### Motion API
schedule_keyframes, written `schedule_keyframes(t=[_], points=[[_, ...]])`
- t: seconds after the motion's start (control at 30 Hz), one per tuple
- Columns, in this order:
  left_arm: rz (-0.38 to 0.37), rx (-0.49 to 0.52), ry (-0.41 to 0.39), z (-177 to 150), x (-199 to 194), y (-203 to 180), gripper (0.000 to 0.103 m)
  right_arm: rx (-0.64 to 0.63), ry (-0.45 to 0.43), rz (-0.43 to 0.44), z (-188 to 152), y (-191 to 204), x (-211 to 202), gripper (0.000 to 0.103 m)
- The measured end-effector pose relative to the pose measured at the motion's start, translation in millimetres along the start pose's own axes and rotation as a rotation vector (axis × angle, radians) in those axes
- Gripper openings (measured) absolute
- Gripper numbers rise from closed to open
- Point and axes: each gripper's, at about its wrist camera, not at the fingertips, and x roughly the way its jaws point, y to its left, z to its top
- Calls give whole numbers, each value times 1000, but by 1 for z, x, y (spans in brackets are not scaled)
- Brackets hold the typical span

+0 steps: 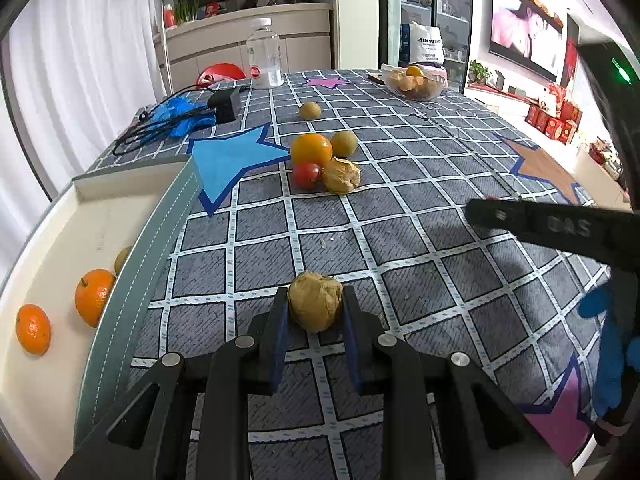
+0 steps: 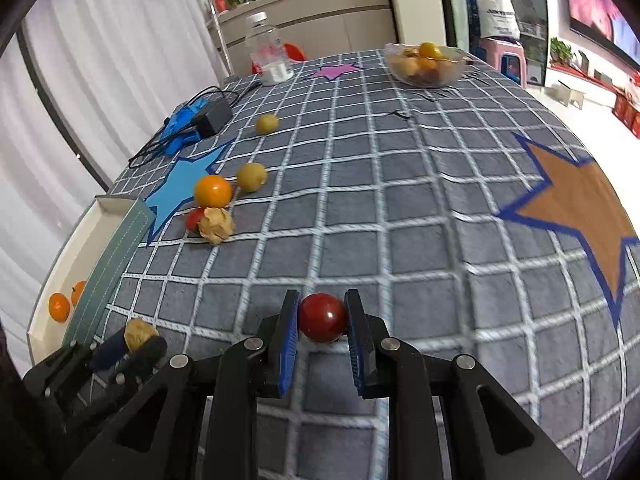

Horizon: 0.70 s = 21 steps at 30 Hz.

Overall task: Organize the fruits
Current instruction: 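Grasp a red cherry tomato with the right gripper while the left holds the husked fruit, then carry the husked fruit and the tomato over the tray with both grippers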

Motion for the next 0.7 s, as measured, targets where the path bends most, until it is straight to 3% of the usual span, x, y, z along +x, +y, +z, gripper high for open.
schedule_keyframes(t=[0.33, 0.7], points=[[8, -24, -15, 1, -2, 4, 27, 59, -40, 20, -8, -32, -32, 24], [-120, -126, -38, -4, -31, 30, 27, 40, -64, 56, -5, -15, -51, 24]])
